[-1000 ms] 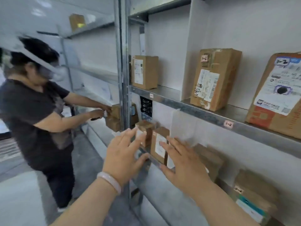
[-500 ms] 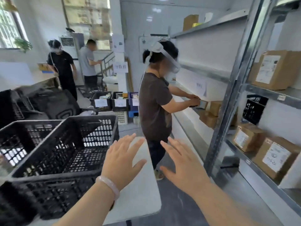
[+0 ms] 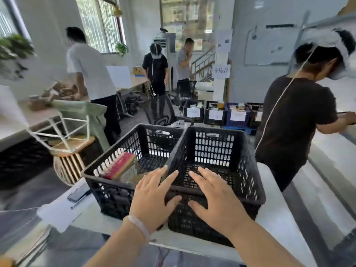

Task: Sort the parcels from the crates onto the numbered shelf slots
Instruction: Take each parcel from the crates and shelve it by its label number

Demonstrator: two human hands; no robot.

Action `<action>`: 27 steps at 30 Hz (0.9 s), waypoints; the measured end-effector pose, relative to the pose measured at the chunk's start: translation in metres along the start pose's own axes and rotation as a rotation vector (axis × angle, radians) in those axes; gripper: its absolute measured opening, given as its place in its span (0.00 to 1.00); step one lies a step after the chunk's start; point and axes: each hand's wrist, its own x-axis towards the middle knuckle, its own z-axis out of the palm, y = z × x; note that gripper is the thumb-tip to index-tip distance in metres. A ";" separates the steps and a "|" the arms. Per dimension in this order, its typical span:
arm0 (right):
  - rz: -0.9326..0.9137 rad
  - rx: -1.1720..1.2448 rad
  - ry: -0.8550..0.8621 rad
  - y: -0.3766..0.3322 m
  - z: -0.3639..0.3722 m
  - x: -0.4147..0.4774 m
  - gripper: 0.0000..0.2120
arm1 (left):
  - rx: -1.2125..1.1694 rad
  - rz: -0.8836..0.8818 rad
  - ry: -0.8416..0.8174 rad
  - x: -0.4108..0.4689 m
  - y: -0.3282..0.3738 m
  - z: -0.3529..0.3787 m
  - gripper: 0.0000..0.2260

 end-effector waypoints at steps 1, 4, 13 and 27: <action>-0.015 0.003 -0.012 -0.007 0.007 0.009 0.34 | 0.002 -0.030 -0.008 -0.002 -0.015 0.001 0.29; -0.036 0.053 -0.026 -0.023 0.029 0.040 0.33 | 0.002 -0.102 -0.043 -0.004 -0.053 0.006 0.30; -0.112 0.145 -0.092 -0.044 0.092 0.146 0.33 | 0.016 -0.239 -0.031 0.040 -0.152 0.016 0.29; -0.024 0.115 -0.346 -0.036 0.173 0.255 0.34 | 0.165 -0.358 -0.516 0.125 -0.271 0.076 0.31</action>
